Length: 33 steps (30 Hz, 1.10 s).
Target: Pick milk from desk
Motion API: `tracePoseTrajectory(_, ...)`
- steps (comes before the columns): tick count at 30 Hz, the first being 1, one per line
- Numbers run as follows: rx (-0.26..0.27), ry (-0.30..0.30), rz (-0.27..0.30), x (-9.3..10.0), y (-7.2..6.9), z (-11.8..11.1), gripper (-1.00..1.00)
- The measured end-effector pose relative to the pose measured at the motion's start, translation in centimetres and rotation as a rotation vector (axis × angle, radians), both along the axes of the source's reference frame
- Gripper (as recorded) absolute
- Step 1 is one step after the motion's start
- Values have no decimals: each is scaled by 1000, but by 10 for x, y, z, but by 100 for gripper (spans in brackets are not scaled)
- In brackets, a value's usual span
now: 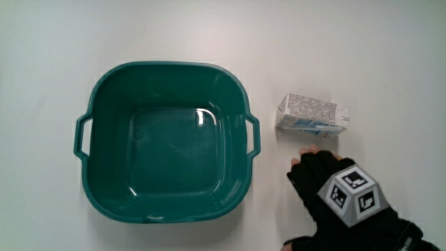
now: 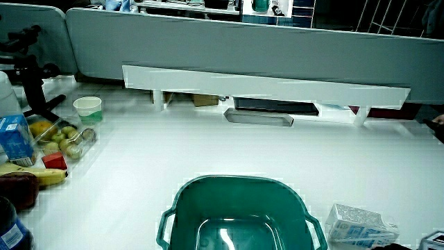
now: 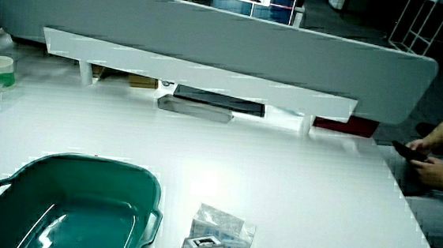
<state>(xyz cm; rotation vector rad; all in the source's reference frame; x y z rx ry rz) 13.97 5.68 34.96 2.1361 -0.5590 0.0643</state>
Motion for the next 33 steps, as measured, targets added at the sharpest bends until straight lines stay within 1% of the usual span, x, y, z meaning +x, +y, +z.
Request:
tracePoseTrajectory(2, -18, 1, 24, 8, -2, 8, 0)
tracePoseTrajectory(3, -40, 28, 14, 15, -2, 19, 0)
tracePoseTrajectory(7, 59, 13, 90, 28, -17, 9, 0)
tracePoseTrajectory(8, 112, 3, 76, 22, -24, -9, 0)
tracePoseTrajectory(14, 147, 101, 133, 42, -51, 7, 0)
tracePoseTrajectory(15, 153, 93, 136, 42, -54, 3, 0)
tracePoseTrajectory(21, 80, 215, 182, 44, -82, -11, 0)
tracePoseTrajectory(23, 174, 244, 223, 71, -91, 37, 0)
tracePoseTrajectory(24, 210, 275, 225, 74, -94, 41, 0)
tracePoseTrajectory(25, 137, 284, 241, 73, -97, 43, 0)
tracePoseTrajectory(27, 118, 278, 239, 72, -103, 45, 0)
tracePoseTrajectory(28, 59, 255, 245, 70, -105, 43, 0)
tracePoseTrajectory(29, 55, 252, 240, 69, -107, 43, 0)
tracePoseTrajectory(30, 54, 253, 248, 70, -109, 46, 0)
tracePoseTrajectory(31, 25, 235, 248, 69, -110, 48, 0)
tracePoseTrajectory(32, 31, 247, 250, 69, -111, 49, 0)
tracePoseTrajectory(33, 34, 239, 250, 68, -113, 49, 0)
